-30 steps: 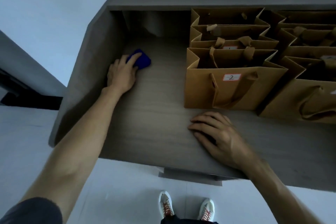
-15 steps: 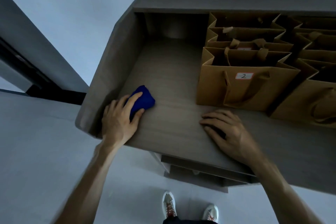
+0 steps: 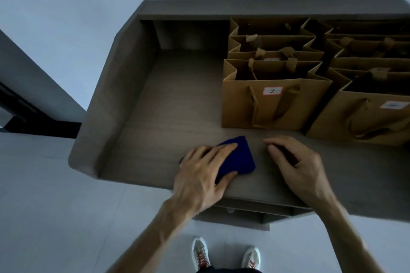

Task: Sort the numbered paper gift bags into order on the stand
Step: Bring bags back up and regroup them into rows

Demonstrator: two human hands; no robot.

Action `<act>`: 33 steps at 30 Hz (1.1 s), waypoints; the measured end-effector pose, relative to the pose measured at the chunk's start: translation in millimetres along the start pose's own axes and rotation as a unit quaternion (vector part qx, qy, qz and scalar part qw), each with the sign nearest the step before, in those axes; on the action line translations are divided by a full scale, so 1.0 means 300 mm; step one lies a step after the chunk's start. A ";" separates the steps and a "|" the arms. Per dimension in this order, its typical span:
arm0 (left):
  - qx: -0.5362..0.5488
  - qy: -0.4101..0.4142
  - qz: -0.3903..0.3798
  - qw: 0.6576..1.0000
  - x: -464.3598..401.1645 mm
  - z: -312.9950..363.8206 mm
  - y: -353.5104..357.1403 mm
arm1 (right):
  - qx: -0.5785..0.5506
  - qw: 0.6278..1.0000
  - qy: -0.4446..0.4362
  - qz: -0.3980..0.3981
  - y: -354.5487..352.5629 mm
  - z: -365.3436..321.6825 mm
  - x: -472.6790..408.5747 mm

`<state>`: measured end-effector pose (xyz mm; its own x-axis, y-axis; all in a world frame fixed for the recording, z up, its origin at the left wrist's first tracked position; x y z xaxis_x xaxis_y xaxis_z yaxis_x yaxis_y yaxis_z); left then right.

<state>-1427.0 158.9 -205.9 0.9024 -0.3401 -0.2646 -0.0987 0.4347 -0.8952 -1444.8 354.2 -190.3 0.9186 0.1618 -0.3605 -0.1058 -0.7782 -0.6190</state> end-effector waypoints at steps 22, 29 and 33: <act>0.130 0.083 -0.243 0.958 -0.022 0.026 0.077 | 0.113 0.971 -0.023 -0.208 0.008 0.006 0.084; 0.126 0.171 -0.209 0.955 -0.263 0.071 -0.259 | 0.091 0.969 -0.094 -0.208 -0.215 -0.201 -0.141; 0.085 0.279 -0.063 0.955 -0.462 0.148 -0.512 | 0.133 0.969 -0.167 -0.121 -0.381 -0.326 -0.391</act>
<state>-1518.4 176.3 -15.9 0.5345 -0.7693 -0.3500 0.1080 0.4729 -0.8745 -1503.2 364.9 -8.8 0.7585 0.5431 -0.3603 -0.0374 -0.5156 -0.8560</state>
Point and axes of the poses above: each hand's wrist, its own x-axis away from the middle knuckle, its own y-axis out of the palm, z = x × y, the point moved 8 cm from there along -x, towards the middle knuckle, and after that the axes turned 4 degrees about x, right-handed, at the moved point
